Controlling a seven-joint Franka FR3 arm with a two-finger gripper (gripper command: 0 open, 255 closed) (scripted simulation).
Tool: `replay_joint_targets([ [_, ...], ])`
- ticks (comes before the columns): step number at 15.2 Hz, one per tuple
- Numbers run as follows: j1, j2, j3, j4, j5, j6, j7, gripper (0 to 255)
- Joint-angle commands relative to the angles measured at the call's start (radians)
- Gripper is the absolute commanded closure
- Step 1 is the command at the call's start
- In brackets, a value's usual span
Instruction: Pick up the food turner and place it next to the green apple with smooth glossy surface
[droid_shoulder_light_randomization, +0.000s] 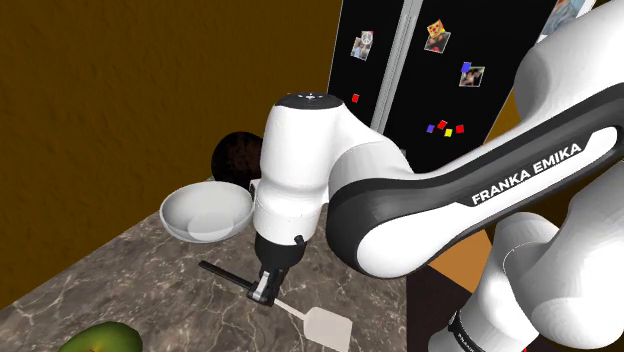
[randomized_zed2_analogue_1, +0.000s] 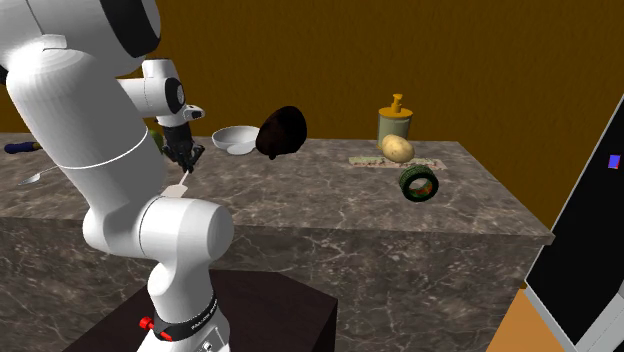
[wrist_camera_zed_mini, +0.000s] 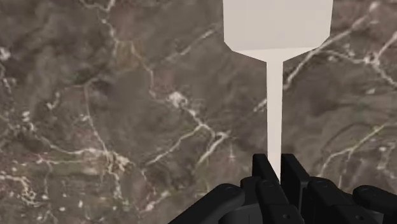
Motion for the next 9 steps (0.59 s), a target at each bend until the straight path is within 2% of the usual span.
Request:
replay_joint_targets([
  [1,0.000,0.000,0.000,-0.001,0.000,0.001,0.000,255],
  [3,0.000,0.000,0.000,-0.001,0.000,0.001,0.000,255],
  [4,0.000,0.000,0.000,-0.001,0.000,0.001,0.000,0],
  [9,0.000,0.000,0.000,-0.001,0.000,0.001,0.000,0],
])
